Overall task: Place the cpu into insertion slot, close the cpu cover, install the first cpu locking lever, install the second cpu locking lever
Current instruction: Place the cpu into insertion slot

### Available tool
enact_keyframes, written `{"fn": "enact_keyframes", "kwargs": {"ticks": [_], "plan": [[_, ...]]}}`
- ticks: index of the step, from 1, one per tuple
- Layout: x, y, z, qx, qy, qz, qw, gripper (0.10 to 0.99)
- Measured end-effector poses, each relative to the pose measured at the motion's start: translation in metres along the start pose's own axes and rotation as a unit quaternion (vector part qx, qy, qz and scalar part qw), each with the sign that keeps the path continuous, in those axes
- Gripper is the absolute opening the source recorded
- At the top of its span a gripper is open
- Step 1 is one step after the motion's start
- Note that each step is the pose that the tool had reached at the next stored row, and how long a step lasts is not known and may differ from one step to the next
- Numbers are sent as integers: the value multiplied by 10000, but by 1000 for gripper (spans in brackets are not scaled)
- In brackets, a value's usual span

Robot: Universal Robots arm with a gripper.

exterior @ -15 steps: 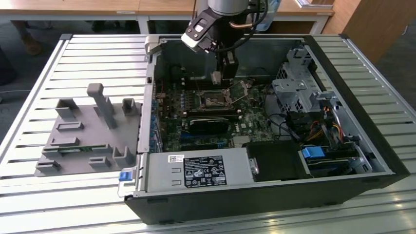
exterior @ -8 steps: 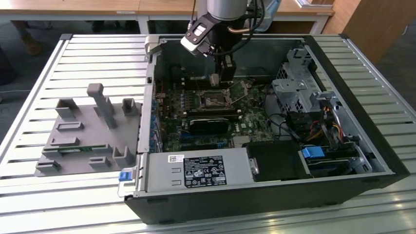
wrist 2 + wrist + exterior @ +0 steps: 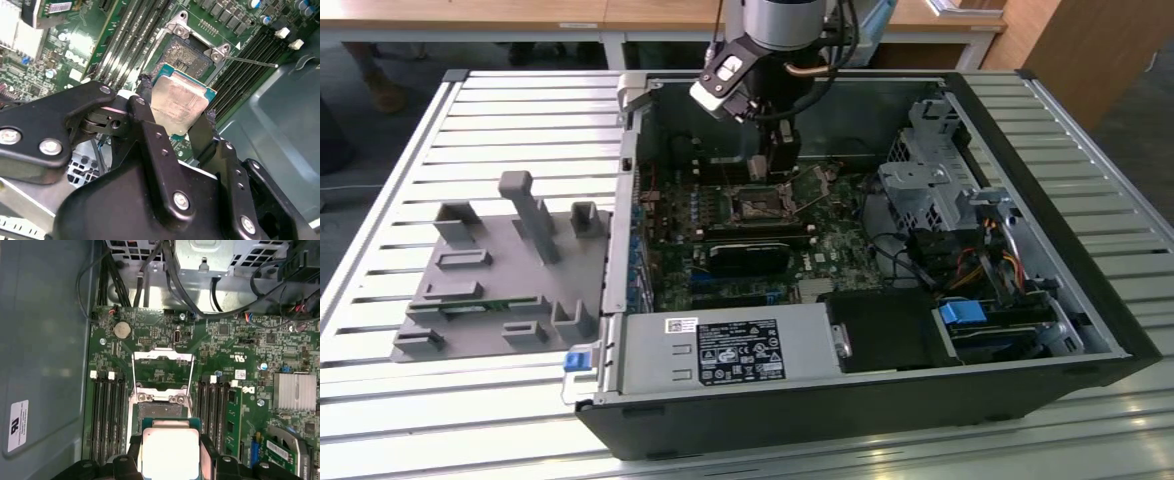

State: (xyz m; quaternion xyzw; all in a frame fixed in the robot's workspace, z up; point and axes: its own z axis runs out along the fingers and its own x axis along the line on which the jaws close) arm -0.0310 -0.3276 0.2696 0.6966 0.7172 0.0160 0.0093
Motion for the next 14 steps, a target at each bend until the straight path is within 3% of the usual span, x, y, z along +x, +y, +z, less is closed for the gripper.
{"fn": "enact_keyframes", "kwargs": {"ticks": [14], "plan": [[50,-18,202,20,-7,52,10000,541]]}}
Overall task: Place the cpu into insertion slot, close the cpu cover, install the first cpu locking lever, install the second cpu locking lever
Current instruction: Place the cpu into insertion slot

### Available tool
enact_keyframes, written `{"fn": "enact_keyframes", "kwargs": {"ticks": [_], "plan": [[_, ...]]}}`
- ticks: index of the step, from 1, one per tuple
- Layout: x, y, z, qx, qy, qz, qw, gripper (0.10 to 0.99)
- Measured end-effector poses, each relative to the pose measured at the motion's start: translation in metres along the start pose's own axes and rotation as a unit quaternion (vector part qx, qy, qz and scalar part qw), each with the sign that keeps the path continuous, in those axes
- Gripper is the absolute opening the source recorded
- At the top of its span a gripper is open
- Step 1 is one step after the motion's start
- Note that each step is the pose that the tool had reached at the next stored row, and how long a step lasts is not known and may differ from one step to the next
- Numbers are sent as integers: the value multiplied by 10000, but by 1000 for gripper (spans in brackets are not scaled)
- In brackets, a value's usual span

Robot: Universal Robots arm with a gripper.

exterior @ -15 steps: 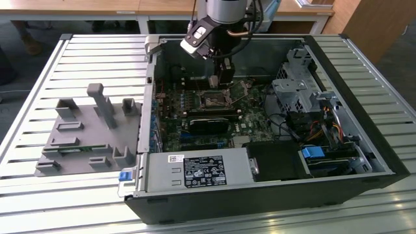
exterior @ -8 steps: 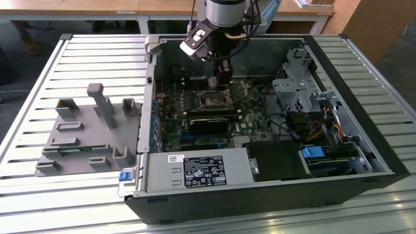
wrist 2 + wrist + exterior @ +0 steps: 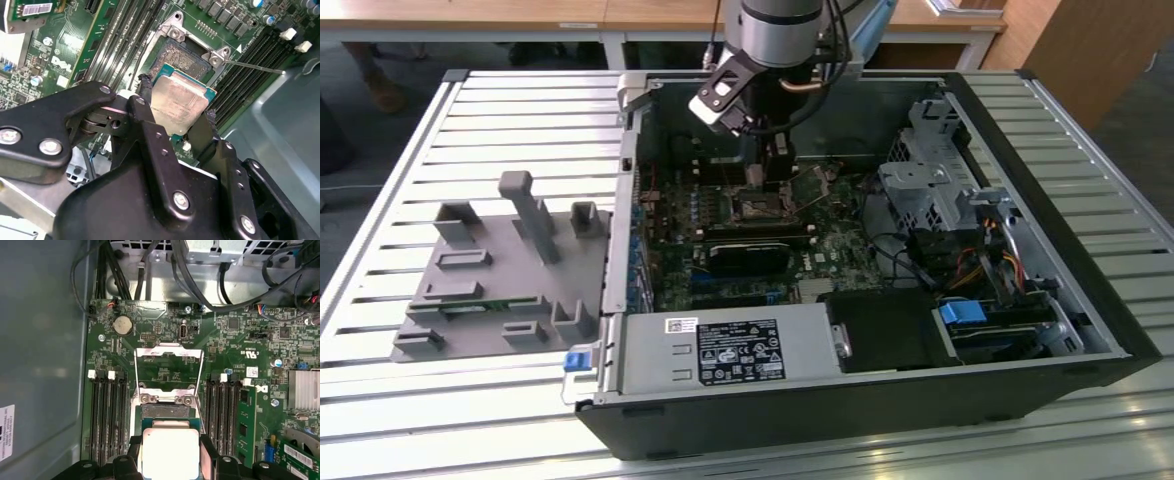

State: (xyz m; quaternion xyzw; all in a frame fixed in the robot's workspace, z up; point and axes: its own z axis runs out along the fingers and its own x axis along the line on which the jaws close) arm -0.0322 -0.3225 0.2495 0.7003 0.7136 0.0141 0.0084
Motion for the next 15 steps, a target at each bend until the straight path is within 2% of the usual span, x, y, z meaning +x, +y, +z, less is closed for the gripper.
{"fn": "enact_keyframes", "kwargs": {"ticks": [15], "plan": [[1,-17,205,19,1,0,10000,541]]}}
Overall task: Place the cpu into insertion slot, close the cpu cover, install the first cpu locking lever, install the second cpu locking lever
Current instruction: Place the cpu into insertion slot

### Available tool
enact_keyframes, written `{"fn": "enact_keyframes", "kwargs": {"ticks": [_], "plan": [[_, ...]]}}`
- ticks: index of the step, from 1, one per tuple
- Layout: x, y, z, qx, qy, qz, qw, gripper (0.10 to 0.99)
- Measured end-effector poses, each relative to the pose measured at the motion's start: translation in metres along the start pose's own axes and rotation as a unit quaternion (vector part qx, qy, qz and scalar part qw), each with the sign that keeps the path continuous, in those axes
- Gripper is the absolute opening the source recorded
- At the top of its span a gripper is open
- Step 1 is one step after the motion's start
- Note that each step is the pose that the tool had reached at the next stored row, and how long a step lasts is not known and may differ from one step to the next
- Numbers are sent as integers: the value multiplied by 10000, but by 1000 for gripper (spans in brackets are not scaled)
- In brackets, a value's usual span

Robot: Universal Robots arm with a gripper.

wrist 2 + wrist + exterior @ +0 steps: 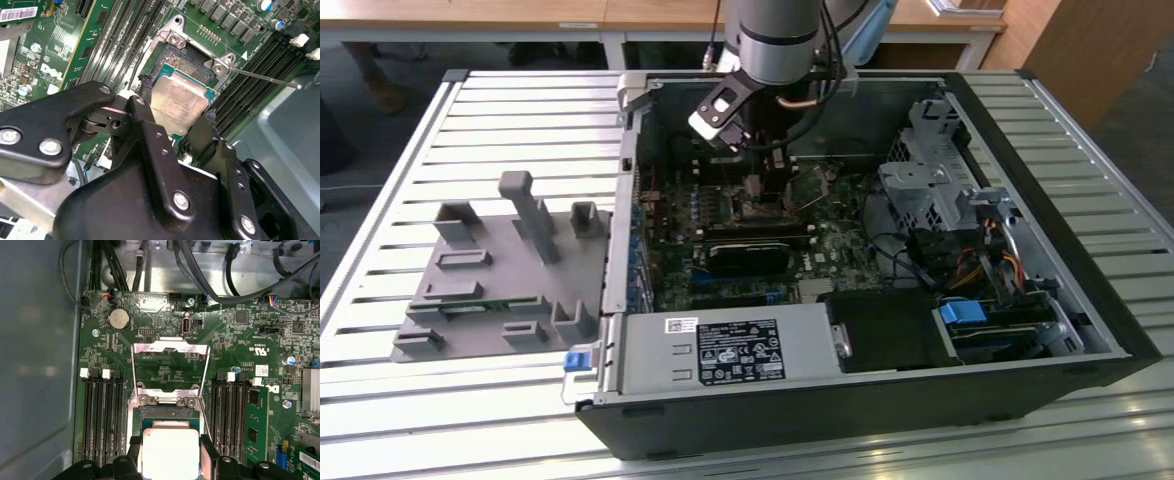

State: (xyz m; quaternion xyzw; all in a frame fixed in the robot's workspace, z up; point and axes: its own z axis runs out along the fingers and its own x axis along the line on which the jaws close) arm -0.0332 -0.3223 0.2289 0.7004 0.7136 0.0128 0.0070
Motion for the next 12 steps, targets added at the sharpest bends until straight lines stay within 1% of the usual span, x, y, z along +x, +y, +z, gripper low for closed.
{"fn": "enact_keyframes", "kwargs": {"ticks": [7,12], "plan": [[-1,-3,70,3,0,0,10000,541],[-1,-9,97,4,0,0,10000,541]]}}
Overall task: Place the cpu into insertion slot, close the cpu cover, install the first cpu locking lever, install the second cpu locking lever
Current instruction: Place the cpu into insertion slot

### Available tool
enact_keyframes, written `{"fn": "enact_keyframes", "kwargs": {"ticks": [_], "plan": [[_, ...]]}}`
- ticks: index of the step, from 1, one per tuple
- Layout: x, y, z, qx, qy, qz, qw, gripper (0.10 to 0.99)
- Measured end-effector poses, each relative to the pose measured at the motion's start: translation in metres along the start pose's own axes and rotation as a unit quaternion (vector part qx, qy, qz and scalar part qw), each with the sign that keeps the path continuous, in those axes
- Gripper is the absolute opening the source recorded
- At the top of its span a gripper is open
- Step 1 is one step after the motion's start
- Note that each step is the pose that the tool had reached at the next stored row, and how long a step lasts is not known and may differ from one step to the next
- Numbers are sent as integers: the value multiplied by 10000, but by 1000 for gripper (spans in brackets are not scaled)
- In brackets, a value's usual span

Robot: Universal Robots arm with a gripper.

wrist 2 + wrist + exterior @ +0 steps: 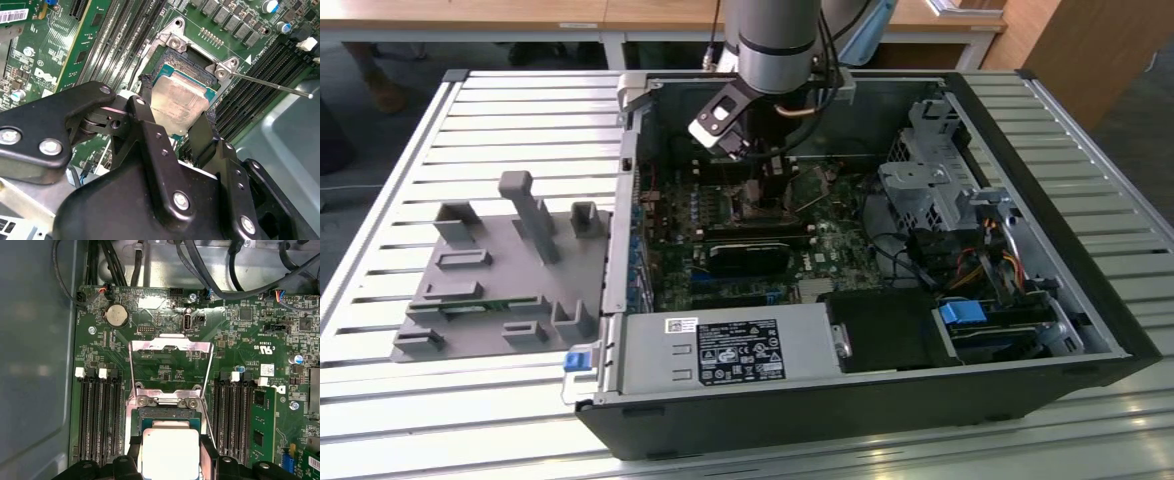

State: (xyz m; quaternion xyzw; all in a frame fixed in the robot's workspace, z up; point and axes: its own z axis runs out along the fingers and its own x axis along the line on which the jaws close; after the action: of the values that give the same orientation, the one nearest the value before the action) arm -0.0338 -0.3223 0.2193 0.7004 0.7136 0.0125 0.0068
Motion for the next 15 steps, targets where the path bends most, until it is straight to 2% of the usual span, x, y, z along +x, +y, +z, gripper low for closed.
{"fn": "enact_keyframes", "kwargs": {"ticks": [15], "plan": [[-1,-8,150,0,0,21,10000,541]]}}
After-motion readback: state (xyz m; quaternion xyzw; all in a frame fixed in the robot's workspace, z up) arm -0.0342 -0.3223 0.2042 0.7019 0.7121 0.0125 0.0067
